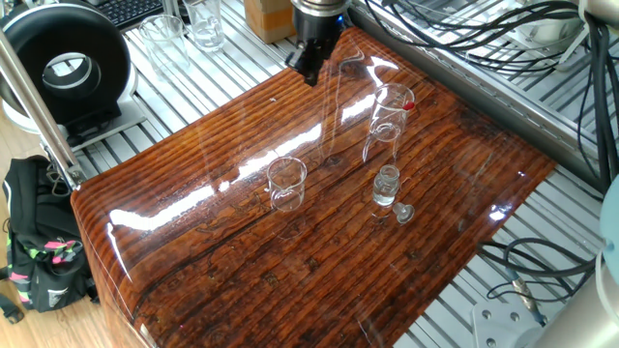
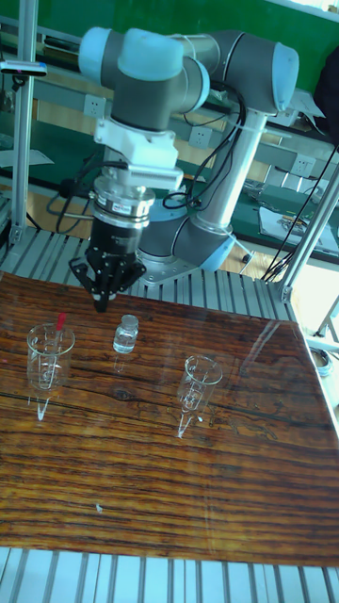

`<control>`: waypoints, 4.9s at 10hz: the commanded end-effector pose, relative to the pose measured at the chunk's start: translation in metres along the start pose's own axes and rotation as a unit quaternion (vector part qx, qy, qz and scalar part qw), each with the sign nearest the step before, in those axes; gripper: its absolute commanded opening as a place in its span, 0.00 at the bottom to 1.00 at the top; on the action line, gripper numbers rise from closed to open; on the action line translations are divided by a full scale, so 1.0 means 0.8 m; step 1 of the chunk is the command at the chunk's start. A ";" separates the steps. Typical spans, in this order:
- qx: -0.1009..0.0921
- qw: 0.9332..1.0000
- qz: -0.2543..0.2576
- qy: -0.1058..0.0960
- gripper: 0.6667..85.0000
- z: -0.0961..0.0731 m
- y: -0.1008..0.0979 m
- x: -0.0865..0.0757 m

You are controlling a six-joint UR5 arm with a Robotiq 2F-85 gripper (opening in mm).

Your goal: Transfer liquid using a dropper

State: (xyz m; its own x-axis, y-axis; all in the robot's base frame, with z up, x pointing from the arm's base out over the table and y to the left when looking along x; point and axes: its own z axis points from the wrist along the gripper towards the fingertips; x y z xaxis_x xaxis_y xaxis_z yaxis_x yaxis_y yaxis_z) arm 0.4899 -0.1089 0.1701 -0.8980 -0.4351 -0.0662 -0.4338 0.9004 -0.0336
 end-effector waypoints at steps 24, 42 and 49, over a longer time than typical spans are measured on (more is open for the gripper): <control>0.063 0.996 -0.051 -0.048 0.41 0.061 -0.045 0.051; 0.081 0.995 -0.054 -0.039 0.40 0.074 -0.054 0.059; 0.075 0.995 -0.050 -0.041 0.39 0.073 -0.050 0.057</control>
State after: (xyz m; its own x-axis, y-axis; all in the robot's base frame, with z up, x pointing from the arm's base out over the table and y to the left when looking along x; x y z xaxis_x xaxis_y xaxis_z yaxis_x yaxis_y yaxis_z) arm 0.4699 -0.1674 0.1088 -0.8360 -0.5345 -0.1236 -0.5062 0.8384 -0.2019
